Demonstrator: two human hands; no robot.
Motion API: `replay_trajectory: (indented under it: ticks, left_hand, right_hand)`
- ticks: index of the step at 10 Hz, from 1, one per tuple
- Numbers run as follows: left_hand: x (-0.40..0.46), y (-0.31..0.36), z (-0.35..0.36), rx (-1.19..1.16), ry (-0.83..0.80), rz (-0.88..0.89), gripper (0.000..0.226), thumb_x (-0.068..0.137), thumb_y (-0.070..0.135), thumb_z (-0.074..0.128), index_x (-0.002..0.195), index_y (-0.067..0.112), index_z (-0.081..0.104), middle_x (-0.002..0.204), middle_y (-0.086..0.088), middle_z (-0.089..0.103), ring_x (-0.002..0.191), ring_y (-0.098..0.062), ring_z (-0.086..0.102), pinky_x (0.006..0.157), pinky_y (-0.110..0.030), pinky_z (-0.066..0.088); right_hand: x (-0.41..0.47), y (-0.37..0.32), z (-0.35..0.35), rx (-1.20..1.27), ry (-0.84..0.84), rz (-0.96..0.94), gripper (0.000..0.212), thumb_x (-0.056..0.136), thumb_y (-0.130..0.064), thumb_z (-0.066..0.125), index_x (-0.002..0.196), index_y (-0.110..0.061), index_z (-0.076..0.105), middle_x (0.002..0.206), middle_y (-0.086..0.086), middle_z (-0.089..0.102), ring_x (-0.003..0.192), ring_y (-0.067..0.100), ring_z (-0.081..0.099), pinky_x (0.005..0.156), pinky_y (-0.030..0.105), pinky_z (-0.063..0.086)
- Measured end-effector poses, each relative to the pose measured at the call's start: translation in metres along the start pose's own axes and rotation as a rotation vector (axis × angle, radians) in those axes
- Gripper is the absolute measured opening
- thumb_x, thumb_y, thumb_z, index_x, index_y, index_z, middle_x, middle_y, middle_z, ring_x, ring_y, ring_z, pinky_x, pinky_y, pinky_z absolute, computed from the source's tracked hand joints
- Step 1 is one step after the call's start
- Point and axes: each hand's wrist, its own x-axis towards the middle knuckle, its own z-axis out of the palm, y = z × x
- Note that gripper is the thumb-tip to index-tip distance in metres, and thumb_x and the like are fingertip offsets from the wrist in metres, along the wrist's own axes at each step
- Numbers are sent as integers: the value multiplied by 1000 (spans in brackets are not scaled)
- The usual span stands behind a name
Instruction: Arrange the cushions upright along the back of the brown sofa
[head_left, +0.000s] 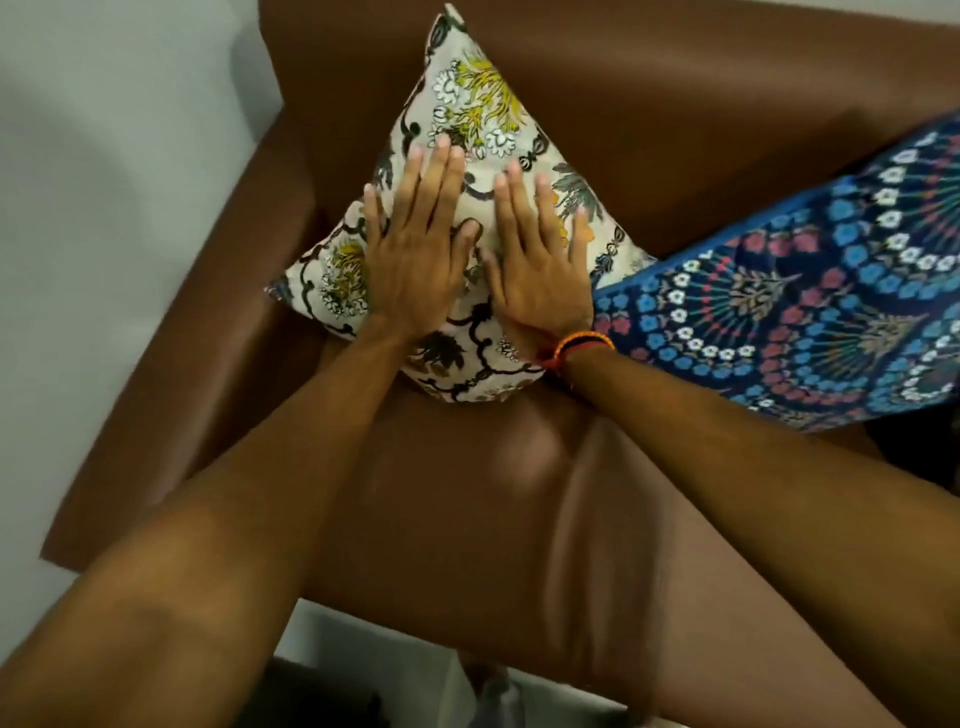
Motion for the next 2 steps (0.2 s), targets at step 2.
replay_trajectory:
  ticks: [2]
  left_hand:
    - [26,-24,-31,-189,0,-211,66,108,51,24,163,15,16,172,-5,17,158,-24,16,123,-64,22]
  right_hand:
    - [43,10,-26,10,-60,217,78,107,-62,20,170,-18,12,179,-1,11,167,26,13,132,60,19]
